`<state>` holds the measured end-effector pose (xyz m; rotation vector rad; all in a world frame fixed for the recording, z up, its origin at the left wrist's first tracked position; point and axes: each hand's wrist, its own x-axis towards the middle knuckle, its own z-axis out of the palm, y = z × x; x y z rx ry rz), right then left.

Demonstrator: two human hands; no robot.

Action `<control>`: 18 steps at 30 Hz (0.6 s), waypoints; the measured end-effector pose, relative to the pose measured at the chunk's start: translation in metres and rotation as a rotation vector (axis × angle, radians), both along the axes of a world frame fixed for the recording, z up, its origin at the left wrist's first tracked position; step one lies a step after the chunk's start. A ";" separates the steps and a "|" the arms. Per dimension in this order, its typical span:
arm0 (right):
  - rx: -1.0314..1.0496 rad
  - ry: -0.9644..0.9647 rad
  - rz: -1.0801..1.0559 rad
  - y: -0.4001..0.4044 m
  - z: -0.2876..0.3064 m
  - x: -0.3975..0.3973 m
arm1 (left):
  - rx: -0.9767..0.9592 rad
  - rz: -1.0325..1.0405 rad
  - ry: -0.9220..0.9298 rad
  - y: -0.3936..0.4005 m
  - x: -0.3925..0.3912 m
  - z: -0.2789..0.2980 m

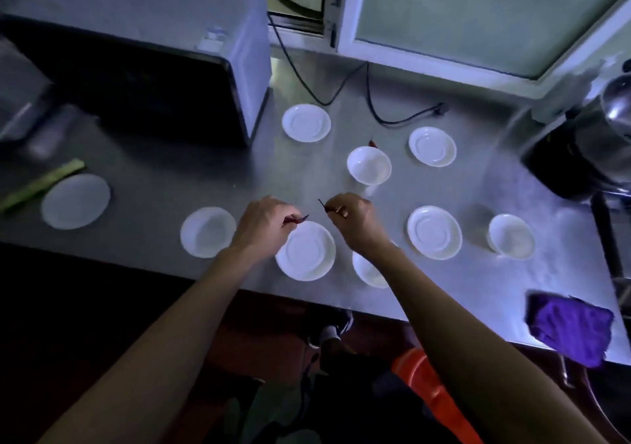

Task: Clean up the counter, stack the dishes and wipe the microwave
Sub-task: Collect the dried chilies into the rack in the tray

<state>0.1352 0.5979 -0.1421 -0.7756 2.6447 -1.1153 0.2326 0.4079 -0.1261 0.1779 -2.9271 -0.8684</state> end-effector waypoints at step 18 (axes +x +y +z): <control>-0.019 0.054 0.470 -0.229 0.036 0.143 | -0.028 0.486 0.117 -0.180 0.228 0.034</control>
